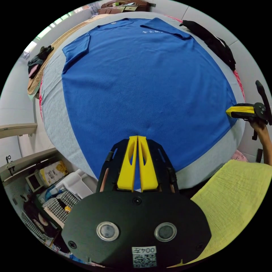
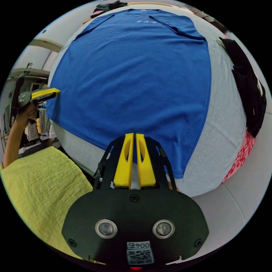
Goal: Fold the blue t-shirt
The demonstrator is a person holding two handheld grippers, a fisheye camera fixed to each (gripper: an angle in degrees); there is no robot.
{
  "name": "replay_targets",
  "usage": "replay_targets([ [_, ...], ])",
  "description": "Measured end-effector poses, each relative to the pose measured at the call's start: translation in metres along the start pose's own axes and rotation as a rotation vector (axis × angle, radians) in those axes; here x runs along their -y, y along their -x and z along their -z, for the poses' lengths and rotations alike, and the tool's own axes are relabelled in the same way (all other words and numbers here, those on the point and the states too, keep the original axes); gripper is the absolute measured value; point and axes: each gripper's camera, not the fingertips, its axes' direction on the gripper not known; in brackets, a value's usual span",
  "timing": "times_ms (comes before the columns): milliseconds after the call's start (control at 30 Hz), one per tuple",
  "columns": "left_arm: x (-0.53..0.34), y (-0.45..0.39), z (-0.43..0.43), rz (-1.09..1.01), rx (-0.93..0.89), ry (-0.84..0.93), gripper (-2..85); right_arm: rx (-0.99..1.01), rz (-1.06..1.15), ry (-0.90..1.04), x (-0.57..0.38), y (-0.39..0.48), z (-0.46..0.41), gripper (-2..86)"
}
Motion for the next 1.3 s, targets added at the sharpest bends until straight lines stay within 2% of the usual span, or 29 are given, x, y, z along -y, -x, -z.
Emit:
replay_targets([
  [167,-0.007,-0.010,0.003,0.043,0.011,0.007,0.2,-0.033,-0.027,0.009,0.000,0.023,0.023,-0.5],
  [367,-0.022,-0.014,0.005,0.059,0.004,-0.004,0.1,-0.156,0.050,0.019,-0.001,0.064,0.046,-0.6],
  [700,-0.058,-0.009,0.005,0.076,0.003,-0.016,0.1,-0.108,0.030,0.041,0.000,0.084,0.087,-0.5],
  [933,-0.094,0.020,0.001,0.118,-0.103,-0.070,0.2,-0.311,0.322,0.025,-0.014,0.137,0.109,-0.5],
  [1033,-0.114,0.037,-0.001,0.109,-0.160,-0.089,0.2,-0.330,0.290,0.021,-0.016,0.145,0.121,-0.5],
  [1100,-0.144,0.062,0.009,0.121,-0.266,-0.162,0.3,-0.326,0.278,0.018,-0.017,0.146,0.129,-0.5],
  [1200,-0.210,0.115,0.027,0.223,-0.305,-0.313,0.4,-0.267,0.220,0.005,-0.019,0.139,0.145,-0.5],
  [1300,-0.282,0.173,0.019,0.325,-0.354,-0.362,0.9,-0.219,0.182,-0.009,-0.022,0.131,0.160,-0.5],
])
